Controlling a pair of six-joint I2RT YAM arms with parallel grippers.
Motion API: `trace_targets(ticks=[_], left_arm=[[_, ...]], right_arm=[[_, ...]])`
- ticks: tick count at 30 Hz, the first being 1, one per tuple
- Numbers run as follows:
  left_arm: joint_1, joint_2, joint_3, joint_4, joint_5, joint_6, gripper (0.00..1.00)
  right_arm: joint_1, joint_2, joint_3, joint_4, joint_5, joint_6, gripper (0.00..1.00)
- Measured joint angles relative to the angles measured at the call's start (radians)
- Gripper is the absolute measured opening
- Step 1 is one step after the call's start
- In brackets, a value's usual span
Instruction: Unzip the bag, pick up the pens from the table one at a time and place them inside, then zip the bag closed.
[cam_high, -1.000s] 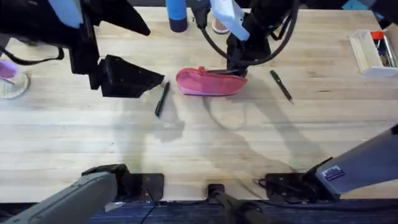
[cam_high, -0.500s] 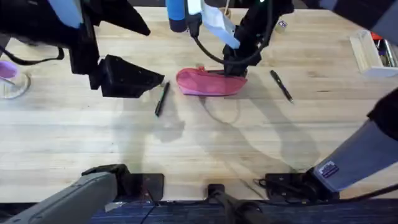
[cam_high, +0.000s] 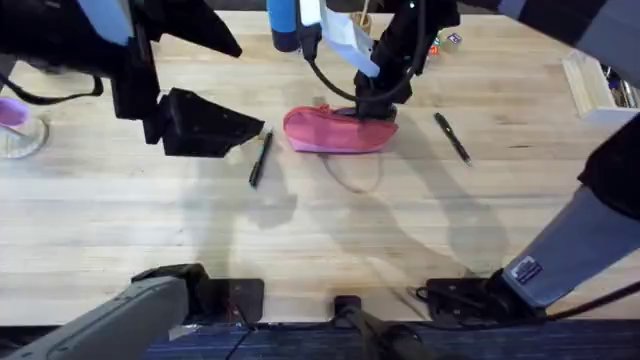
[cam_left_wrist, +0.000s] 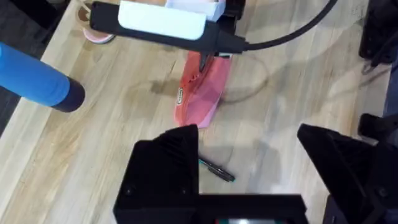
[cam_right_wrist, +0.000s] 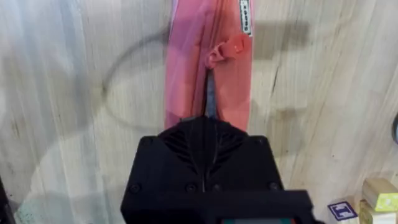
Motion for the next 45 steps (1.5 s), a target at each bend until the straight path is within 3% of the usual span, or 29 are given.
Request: trace_targets(ticks=[13, 18, 20, 25, 26, 45], left_arm=[[0.000, 0.000, 0.000, 0.000, 0.000, 0.000, 0.993], [0.000, 0.000, 0.000, 0.000, 0.000, 0.000, 0.993], [0.000, 0.000, 0.000, 0.003, 0.000, 0.000, 0.993], [0.000, 0.000, 0.000, 0.008, 0.000, 0.000, 0.993], [0.000, 0.000, 0.000, 0.007, 0.000, 0.000, 0.993], [0.000, 0.000, 0.000, 0.011, 0.000, 0.000, 0.994]], right_arm=[[0.001, 0.071, 0.000, 0.024, -0.001, 0.000, 0.031], [0.001, 0.072, 0.000, 0.024, -0.001, 0.000, 0.092], [0.001, 0.072, 0.000, 0.023, -0.001, 0.004, 0.235], [0.001, 0.072, 0.000, 0.034, -0.004, 0.007, 0.917], [0.001, 0.072, 0.000, 0.036, -0.005, 0.004, 0.972], [0.002, 0.072, 0.000, 0.012, -0.008, 0.048, 0.996]])
